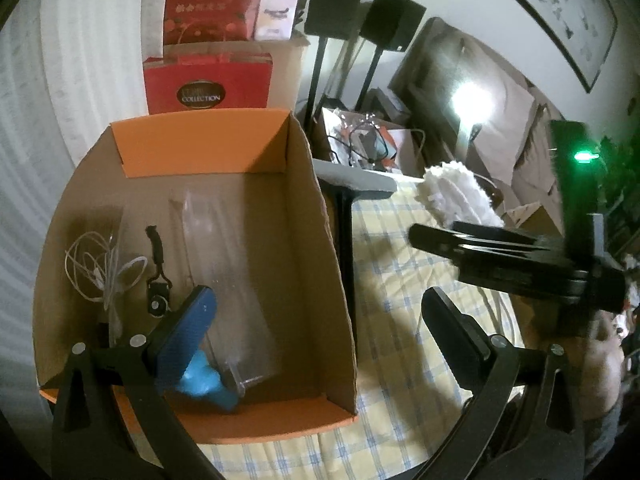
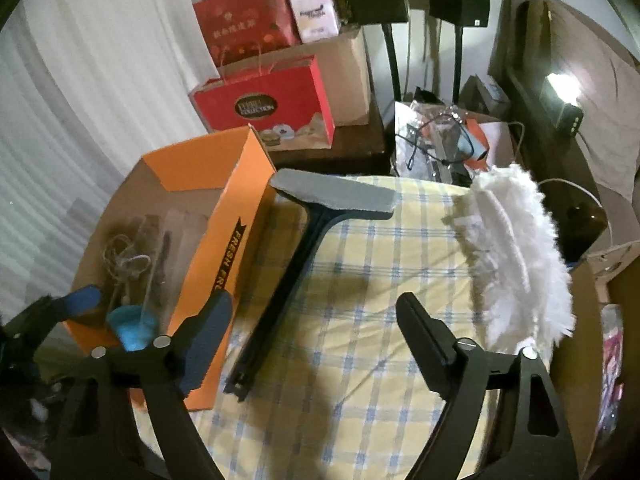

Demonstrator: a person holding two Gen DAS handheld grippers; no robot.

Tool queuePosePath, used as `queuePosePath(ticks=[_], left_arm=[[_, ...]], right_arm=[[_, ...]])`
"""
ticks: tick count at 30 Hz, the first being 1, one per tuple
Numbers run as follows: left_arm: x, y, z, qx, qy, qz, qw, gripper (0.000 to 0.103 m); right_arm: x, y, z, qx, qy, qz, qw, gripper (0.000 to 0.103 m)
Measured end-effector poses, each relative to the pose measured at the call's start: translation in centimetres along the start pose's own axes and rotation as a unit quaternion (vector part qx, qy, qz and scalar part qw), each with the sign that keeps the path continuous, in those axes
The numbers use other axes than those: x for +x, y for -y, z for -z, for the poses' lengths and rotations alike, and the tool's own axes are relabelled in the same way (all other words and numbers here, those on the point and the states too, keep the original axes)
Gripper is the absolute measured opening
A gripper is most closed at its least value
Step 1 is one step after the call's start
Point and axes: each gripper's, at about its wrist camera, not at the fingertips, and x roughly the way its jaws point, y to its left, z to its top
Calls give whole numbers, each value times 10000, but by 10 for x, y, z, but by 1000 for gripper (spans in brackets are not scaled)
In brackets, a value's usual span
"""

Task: Organize objects
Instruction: 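Move the right tool to the grey squeegee and grasp its black handle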

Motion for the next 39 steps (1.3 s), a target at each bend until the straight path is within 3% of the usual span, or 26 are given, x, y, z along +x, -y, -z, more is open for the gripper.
queuePosePath(ticks=[4, 13, 20, 22, 25, 35, 39], left_arm=[[3, -6, -2, -34, -17, -9, 10000, 103], [10, -23, -1, -140, -68, -108, 9998, 103], [9, -25, 0, -135, -67, -48, 9999, 103], [9, -23, 2, -103, -72, -30, 9999, 103], [5, -18, 7, -26, -65, -47, 10000, 103], [-16, 12, 24, 289, 8, 174, 9994, 103], [-21, 31, 36, 480, -27, 276, 9985, 103]], right_arm=[[34, 1, -7, 129, -239, -122, 9996, 57], [90, -7, -16, 320, -566, -286, 9975, 45], [110, -12, -15, 291, -669, -66, 9973, 45], [117, -13, -12, 224, -746, -3, 9970, 39], [116, -14, -10, 90, -716, 141, 9973, 27], [98, 24, 7, 401, -858, 20, 9955, 18], [85, 42, 23, 460, -976, -231, 9939, 18]])
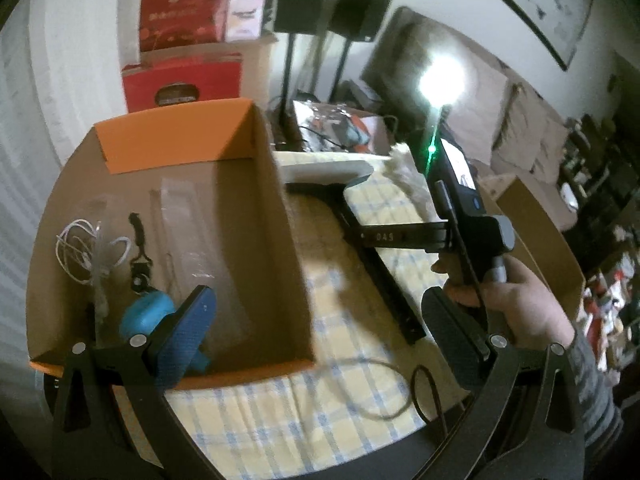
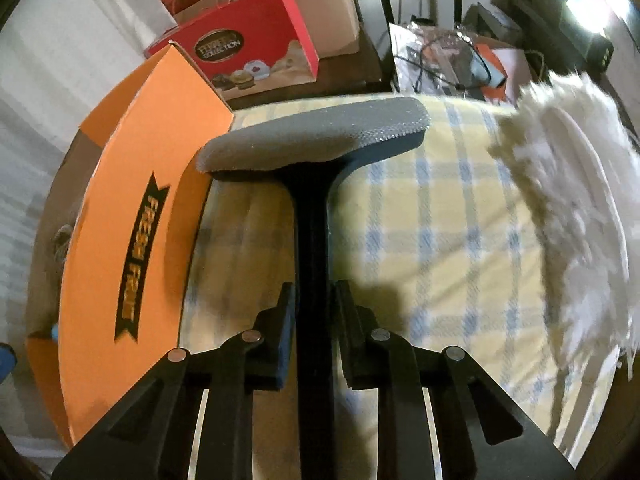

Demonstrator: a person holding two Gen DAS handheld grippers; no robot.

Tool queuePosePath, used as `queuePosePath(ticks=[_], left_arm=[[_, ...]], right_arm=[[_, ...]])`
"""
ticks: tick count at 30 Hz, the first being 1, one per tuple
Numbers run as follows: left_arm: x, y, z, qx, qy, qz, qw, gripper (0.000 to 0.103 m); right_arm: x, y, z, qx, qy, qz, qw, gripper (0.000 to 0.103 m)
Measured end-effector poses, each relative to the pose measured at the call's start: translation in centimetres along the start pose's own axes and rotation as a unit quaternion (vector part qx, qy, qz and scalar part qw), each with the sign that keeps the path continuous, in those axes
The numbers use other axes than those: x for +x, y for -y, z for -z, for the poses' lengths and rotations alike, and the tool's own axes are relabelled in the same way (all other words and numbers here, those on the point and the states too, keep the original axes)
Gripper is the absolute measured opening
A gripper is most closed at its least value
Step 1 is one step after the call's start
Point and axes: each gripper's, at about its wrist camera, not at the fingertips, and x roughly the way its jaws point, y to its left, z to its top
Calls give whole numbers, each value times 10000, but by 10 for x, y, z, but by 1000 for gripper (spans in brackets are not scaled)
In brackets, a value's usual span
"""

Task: Organize objects
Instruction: 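Move the right tool to the grey squeegee and grasp its black handle, then lift the grey squeegee by its handle with the right tool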

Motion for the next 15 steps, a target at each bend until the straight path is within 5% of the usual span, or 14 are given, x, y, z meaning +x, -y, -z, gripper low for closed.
queuePosePath(ticks=[10, 15], left_arm=[[-7, 40, 29, 270, -130, 340, 9990, 103], [4, 52, 36, 362, -280, 384, 9982, 103]], right_arm=[[-28, 23, 47, 110, -75, -373, 9992, 19], [-47, 24, 65, 3, 111, -230, 9997, 48]])
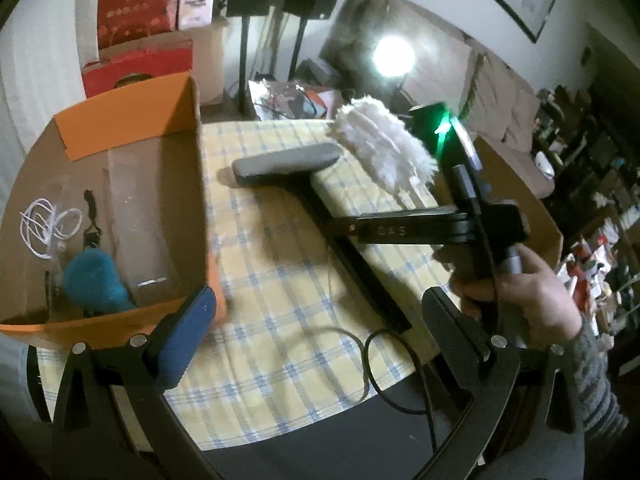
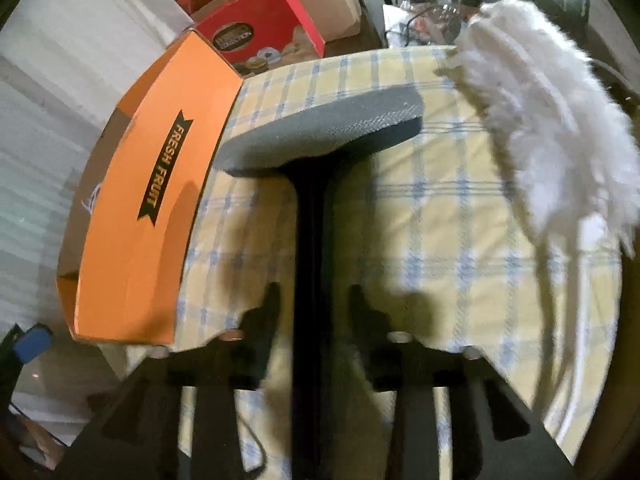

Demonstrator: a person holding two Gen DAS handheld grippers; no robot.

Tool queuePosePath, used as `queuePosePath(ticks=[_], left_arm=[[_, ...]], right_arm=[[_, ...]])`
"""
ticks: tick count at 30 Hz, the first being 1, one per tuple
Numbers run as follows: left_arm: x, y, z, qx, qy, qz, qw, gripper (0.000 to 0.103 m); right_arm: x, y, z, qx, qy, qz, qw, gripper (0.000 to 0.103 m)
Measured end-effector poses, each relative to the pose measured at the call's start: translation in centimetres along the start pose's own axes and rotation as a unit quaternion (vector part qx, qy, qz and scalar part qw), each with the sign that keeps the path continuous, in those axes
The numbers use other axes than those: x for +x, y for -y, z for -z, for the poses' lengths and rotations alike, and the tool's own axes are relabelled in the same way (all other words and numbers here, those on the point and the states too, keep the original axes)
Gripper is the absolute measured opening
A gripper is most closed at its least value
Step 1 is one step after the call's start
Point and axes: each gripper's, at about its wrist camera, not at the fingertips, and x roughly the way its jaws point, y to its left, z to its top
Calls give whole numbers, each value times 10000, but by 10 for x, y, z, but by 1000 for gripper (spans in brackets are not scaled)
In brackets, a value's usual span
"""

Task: Organize objects
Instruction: 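Lift the grey squeegee by its handle with the right tool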

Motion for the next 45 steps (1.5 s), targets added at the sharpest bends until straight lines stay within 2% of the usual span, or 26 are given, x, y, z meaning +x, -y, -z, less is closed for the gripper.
queuePosePath(ticks=[9, 13, 18, 24, 27, 31, 39, 44, 45], left_arm=[[22, 14, 2, -39, -96, 81, 9999, 103], [40, 24, -1, -46, -171, 97, 9998, 103], [65, 30, -6, -200, -236, 77, 9995, 103], [102, 37, -10, -316, -382, -80, 9987, 98], [117, 41, -11, -270, -489, -150, 9983, 92], [131, 41, -10, -232, -612, -292, 9974, 71], [137, 37, -2, -64, -675, -509, 9964, 46], [133, 31, 0, -122, -680, -359, 9970, 27], [132, 30, 1, -130, -682, -299, 9971, 27]], right_arm=[[-55, 3, 16, -140, 654, 481, 9966, 48], [-78, 10, 19, -68, 836, 551, 9949, 50], [-97, 19, 27, -71, 998, 892, 9910, 51], [-103, 35, 33, 182, 1064, 814, 9908, 52], [-104, 40, 34, 225, 1094, 788, 9906, 52], [-103, 44, 33, 299, 1088, 712, 9911, 53], [-87, 45, 29, 277, 985, 637, 9927, 53], [-75, 38, 23, 233, 908, 522, 9942, 53], [-72, 37, 21, 231, 897, 483, 9945, 53]])
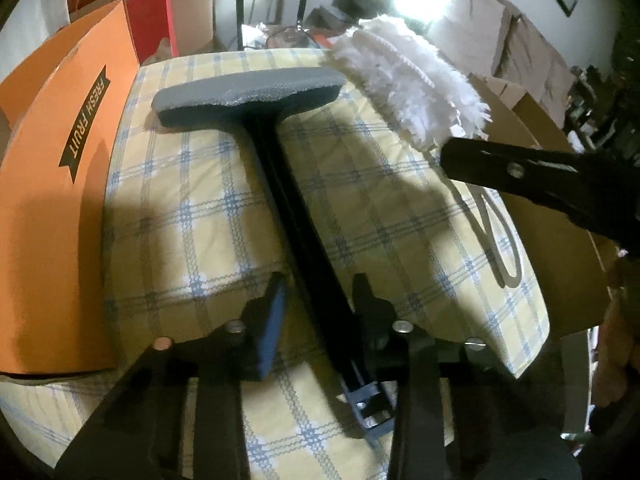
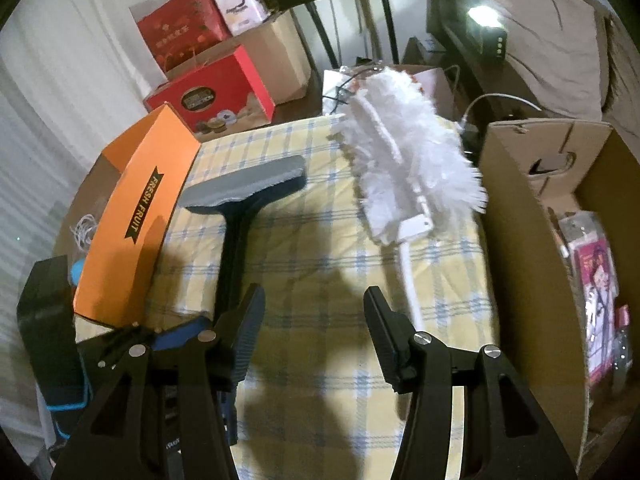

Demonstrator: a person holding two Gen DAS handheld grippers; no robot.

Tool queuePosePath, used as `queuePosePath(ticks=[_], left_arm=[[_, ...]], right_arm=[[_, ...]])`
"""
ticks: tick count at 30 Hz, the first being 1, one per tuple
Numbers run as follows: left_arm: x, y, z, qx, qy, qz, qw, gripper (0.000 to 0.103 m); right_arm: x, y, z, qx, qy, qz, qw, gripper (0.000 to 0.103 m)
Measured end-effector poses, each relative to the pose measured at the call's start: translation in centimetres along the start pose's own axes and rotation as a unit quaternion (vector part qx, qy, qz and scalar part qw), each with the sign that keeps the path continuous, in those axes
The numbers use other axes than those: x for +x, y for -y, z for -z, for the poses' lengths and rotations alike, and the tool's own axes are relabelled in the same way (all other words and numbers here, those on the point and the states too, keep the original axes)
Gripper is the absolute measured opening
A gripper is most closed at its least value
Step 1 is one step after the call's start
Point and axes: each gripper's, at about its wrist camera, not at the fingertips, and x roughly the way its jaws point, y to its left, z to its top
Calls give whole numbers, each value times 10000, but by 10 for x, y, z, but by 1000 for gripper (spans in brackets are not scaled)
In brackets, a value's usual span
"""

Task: Organize objects
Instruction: 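Lift the grey squeegee by its handle with the right tool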

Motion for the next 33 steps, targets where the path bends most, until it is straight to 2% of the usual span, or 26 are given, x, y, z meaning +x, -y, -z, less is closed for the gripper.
queuePosePath(ticks=[5, 17, 23, 26, 33], left_arm=[[-2, -9, 0, -105, -18, 256, 9996, 25], [-14, -26, 3, -320, 6, 810, 9962, 24], [-25, -26, 2, -331, 93, 968, 9947, 25], [-30, -26, 0, -301, 142, 984, 9946, 25], [-58, -19, -3, -19, 396, 910, 9951, 25]], right_arm=[[20, -10, -9, 18, -118, -195, 9997, 53], [75, -34, -11, 465, -576, -1230, 9896, 52], [87, -38, -7, 680, -670, -1537, 9835, 41], [87, -35, -6, 780, -642, -1507, 9834, 29], [67, -29, -10, 1079, -378, -1939, 9743, 24]])
